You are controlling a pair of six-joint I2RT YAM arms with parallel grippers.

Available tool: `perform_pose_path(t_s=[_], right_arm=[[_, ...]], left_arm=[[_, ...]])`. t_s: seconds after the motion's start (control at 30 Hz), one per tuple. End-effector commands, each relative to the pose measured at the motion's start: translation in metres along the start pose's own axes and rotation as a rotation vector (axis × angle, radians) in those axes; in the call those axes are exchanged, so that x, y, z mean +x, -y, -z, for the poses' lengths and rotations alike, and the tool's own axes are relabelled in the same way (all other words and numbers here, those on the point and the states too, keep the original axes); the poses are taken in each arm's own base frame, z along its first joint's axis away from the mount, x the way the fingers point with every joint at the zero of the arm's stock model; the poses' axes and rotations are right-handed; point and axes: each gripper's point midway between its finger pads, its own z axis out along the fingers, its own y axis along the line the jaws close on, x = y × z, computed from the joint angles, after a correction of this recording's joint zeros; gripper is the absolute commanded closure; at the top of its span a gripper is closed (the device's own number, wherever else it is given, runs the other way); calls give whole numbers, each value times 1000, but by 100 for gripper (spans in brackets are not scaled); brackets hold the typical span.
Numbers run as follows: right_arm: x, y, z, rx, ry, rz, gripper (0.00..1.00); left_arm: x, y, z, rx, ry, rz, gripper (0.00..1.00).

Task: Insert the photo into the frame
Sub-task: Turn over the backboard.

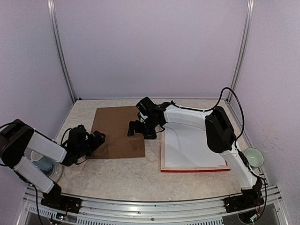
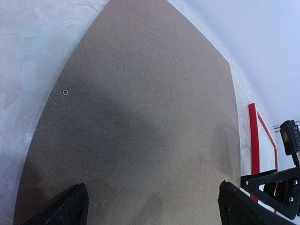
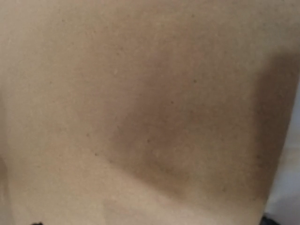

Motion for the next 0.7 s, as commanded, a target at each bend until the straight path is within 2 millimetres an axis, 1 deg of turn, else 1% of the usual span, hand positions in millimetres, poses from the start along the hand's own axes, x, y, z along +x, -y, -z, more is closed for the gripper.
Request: perform_pose_path(t_s=[0.0, 0.17, 0.27, 0.47, 0.67], right_arm=[[16, -13, -18, -59, -49, -13, 1], [14, -24, -8, -113, -34, -18, 1], [13, -37, -2, -198, -34, -13, 1], [17, -40, 5, -329, -41, -34, 1], [18, -49, 14, -463, -39, -43, 1]], left_arm=[[25, -8, -2, -9, -81, -3, 5], [34, -9, -3, -5, -101, -11, 5], [40, -11, -3, -6, -115, -13, 5], [53, -15, -4, -5, -146, -15, 6], [64, -17, -6, -1, -180, -10, 7]])
